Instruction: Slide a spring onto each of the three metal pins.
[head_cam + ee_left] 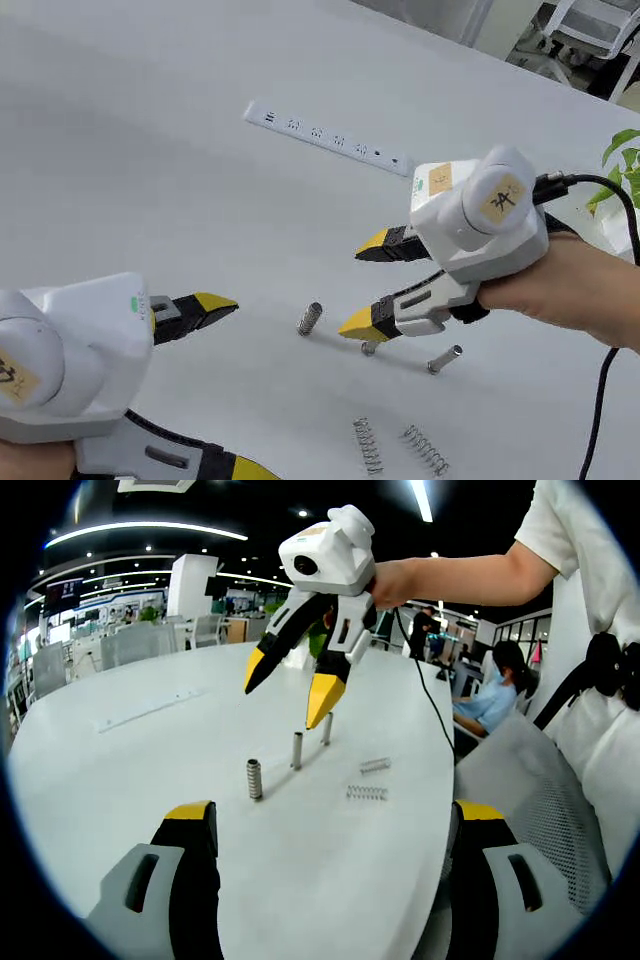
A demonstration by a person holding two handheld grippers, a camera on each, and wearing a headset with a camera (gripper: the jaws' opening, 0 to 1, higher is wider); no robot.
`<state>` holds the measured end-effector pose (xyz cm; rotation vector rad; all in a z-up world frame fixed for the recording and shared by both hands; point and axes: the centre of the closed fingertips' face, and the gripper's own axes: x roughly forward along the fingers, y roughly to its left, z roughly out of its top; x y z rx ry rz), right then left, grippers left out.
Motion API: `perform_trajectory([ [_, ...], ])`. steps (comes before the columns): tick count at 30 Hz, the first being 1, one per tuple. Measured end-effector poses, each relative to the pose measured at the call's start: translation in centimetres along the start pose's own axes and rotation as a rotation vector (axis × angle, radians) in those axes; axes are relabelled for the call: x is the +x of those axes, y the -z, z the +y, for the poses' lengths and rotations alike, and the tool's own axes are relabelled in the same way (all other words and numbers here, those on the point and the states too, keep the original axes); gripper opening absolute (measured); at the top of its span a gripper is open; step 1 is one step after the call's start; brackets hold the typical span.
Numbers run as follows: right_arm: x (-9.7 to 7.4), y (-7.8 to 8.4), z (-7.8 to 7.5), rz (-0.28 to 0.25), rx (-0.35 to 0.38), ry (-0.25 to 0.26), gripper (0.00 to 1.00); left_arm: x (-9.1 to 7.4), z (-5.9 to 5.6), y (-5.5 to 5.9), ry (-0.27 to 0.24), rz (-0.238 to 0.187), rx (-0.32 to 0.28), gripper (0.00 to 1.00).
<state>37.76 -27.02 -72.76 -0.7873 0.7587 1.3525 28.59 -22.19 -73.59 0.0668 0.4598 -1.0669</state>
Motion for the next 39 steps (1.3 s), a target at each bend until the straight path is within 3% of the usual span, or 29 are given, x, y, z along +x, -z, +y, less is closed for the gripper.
perform_trajectory([
  [9,-3.5,1.1,0.5,-0.119,0.121,0.095,0.6,-0.1,-0.7,-0.1,0.016,0.037,0.03,0.95],
  [21,-7.9,5.3,2.9,-0.204,0.268,0.204,0.66,0.6,-1.7,-0.6,0.059,0.095,0.094,0.95],
  [28,-9.4,7.7,4.6,-0.228,0.307,0.236,0.7,1.5,-2.4,-0.8,0.095,0.128,0.133,0.94],
  [39,-10.9,11.7,6.9,-0.279,0.359,0.261,0.85,2.5,-3.3,-1.0,0.142,0.178,0.195,0.92],
])
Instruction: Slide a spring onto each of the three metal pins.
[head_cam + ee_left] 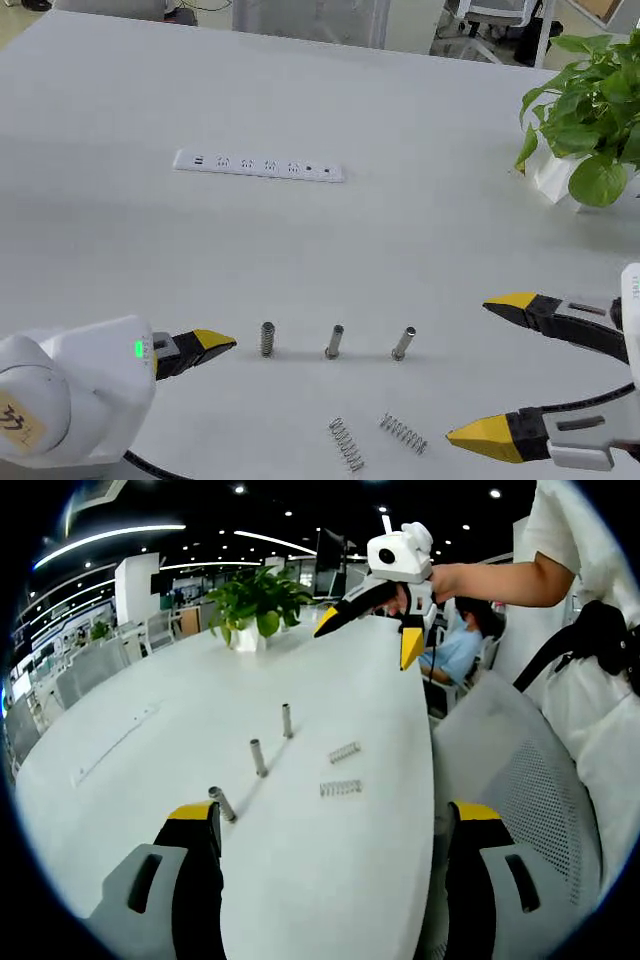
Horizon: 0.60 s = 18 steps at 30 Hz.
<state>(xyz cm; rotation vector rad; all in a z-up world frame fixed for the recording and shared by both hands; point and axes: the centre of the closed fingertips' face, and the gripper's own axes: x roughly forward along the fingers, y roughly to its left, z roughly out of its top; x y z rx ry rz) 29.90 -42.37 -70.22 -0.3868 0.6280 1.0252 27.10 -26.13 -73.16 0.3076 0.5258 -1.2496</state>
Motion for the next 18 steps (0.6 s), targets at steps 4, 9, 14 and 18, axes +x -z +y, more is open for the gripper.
perform_trajectory([
  [4,-0.5,1.1,0.3,-0.021,0.008,-0.001,0.88,0.5,-0.1,-0.2,0.017,0.019,0.021,0.92],
  [9,-0.6,2.3,0.2,-0.035,0.024,-0.009,0.92,1.4,-0.1,-0.2,0.039,0.061,0.068,0.89],
  [14,-0.7,3.2,0.1,-0.039,0.03,-0.014,0.92,2.8,-0.1,-0.1,0.077,0.13,0.162,0.81],
  [18,-0.8,3.8,0.1,-0.044,0.041,-0.009,0.92,4.2,-0.3,0.0,0.124,0.179,0.264,0.7],
])
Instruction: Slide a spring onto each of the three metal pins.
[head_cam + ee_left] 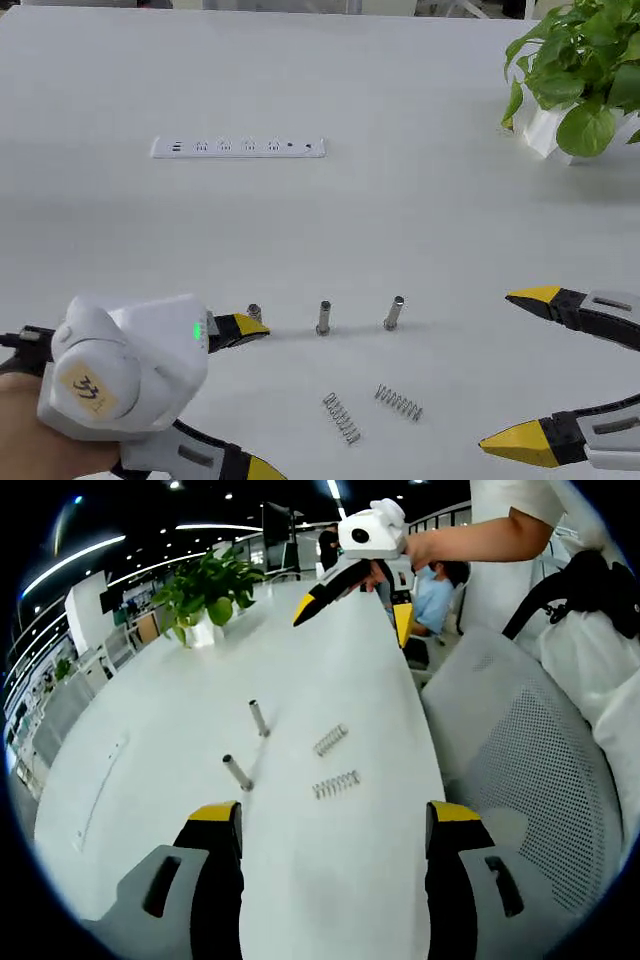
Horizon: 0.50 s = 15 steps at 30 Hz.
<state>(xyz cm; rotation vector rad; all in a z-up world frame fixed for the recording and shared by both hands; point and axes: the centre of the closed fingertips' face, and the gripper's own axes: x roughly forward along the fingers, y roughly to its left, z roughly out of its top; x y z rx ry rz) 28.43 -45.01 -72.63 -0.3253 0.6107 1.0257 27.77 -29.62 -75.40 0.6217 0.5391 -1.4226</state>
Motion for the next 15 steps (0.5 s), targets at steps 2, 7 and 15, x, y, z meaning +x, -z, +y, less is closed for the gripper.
perform_trajectory([
  [2,-0.1,0.3,-0.1,-0.007,0.008,0.004,0.92,0.8,0.1,0.0,0.021,0.028,0.022,0.64],
  [7,-0.5,1.0,-0.3,-0.012,0.027,0.02,0.91,2.6,0.5,0.1,0.072,0.098,0.156,0.51],
  [15,-1.0,1.7,-0.4,-0.022,0.053,0.042,0.89,5.5,0.7,1.4,0.145,0.241,0.324,0.38],
])
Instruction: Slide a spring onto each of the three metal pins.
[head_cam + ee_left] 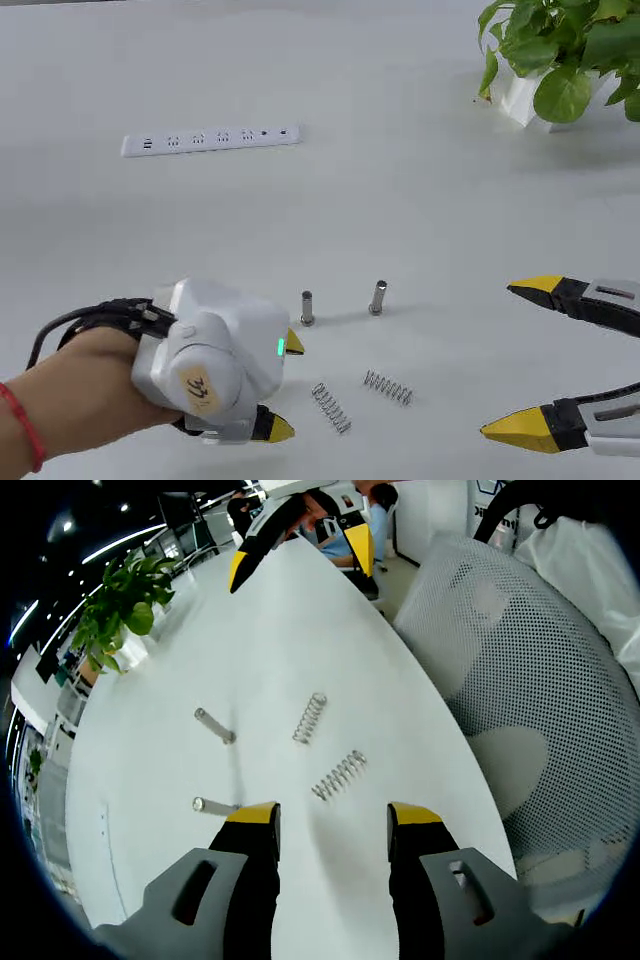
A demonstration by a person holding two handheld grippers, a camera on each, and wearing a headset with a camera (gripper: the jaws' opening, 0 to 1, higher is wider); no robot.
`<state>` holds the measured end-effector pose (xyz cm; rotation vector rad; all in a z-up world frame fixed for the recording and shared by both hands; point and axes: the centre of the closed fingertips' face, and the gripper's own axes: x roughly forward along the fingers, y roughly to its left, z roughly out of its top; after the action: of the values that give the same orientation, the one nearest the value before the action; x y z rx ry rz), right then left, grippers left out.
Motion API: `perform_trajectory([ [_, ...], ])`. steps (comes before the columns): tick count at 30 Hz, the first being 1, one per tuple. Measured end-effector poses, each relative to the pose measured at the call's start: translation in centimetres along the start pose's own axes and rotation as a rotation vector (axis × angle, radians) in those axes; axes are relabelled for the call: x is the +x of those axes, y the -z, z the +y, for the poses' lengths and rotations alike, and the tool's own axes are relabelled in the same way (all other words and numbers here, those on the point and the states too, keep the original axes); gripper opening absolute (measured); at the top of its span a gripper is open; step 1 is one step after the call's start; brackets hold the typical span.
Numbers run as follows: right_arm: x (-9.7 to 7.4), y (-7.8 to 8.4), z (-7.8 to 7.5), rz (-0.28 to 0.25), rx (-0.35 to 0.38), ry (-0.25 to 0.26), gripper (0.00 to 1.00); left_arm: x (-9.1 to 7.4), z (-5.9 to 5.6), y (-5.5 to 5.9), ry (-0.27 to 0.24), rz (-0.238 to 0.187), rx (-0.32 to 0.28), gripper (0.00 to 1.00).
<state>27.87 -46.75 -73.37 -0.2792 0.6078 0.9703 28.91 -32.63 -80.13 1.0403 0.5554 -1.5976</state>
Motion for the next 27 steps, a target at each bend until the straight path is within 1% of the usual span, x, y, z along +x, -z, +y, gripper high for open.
perform_trajectory([
  [1,0.0,0.1,0.0,0.0,0.0,0.003,0.89,0.5,0.0,0.0,0.005,0.011,0.019,0.36],
  [2,0.0,0.2,0.0,-0.001,0.001,0.005,0.89,0.8,0.0,0.0,0.01,0.01,0.015,0.34],
  [4,-0.1,0.3,0.0,-0.002,0.008,0.008,0.89,1.3,-0.2,-0.1,0.025,0.015,0.016,0.33],
  [5,-0.1,0.3,0.1,-0.003,0.009,0.008,0.89,1.6,-0.3,-0.1,0.034,0.02,0.028,0.33],
  [6,-0.1,0.4,0.1,-0.005,0.011,0.009,0.89,1.9,-0.4,0.0,0.044,0.031,0.055,0.32],
  [9,-0.1,0.8,0.2,-0.003,0.018,0.012,0.88,2.6,-0.5,0.1,0.06,0.052,0.093,0.3],
  [11,-0.1,0.9,0.1,-0.01,0.026,0.017,0.88,3.0,-0.4,0.0,0.068,0.051,0.094,0.28],
  [18,-0.3,1.5,0.0,-0.023,0.05,0.031,0.87,3.9,-0.1,0.4,0.095,0.088,0.117,0.25],
  [23,-0.4,1.8,0.0,-0.027,0.06,0.041,0.86,4.2,0.0,0.4,0.105,0.093,0.131,0.19],
  [25,-0.5,1.8,-0.1,-0.03,0.065,0.044,0.86,4.3,0.1,0.4,0.108,0.094,0.132,0.18],
  [27,-0.6,1.9,0.0,-0.03,0.068,0.047,0.86,4.7,0.1,0.7,0.111,0.108,0.132,0.17],
])
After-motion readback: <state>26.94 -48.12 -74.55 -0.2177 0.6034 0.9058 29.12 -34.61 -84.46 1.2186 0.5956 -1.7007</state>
